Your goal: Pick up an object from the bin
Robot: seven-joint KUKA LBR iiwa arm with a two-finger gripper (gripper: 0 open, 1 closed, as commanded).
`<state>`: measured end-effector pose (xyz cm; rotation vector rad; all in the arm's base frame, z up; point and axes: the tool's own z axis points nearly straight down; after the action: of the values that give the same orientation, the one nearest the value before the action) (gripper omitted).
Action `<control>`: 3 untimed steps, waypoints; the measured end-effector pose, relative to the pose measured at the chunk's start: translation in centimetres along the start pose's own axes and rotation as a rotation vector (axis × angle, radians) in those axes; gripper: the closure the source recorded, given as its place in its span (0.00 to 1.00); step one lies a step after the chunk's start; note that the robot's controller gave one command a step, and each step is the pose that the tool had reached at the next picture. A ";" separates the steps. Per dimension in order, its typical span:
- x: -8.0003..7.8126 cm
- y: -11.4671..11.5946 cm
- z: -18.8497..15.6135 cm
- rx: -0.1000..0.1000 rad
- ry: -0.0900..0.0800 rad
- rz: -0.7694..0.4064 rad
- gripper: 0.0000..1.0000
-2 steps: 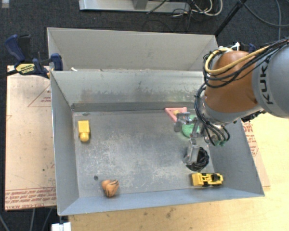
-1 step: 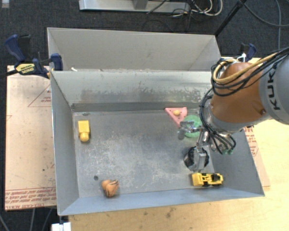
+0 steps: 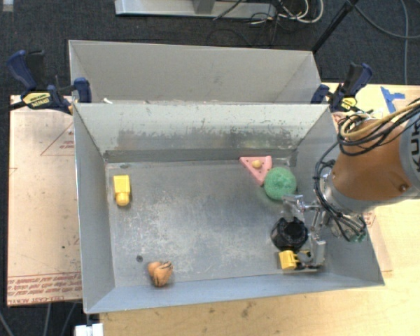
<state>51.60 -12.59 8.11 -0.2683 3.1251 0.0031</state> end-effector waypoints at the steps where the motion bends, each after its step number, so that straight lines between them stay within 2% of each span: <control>1: -0.2 -0.1 -0.1 -0.011 0.003 -0.010 1.00; 2: -0.2 -0.1 -0.1 -0.011 0.003 -0.010 1.00; 3: -0.5 0.4 -1.0 -0.008 0.000 -0.064 1.00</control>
Offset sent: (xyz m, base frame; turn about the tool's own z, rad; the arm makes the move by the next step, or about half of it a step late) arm 0.0000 0.0000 0.0000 0.0000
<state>52.04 -12.15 9.15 -0.3675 3.1152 0.0152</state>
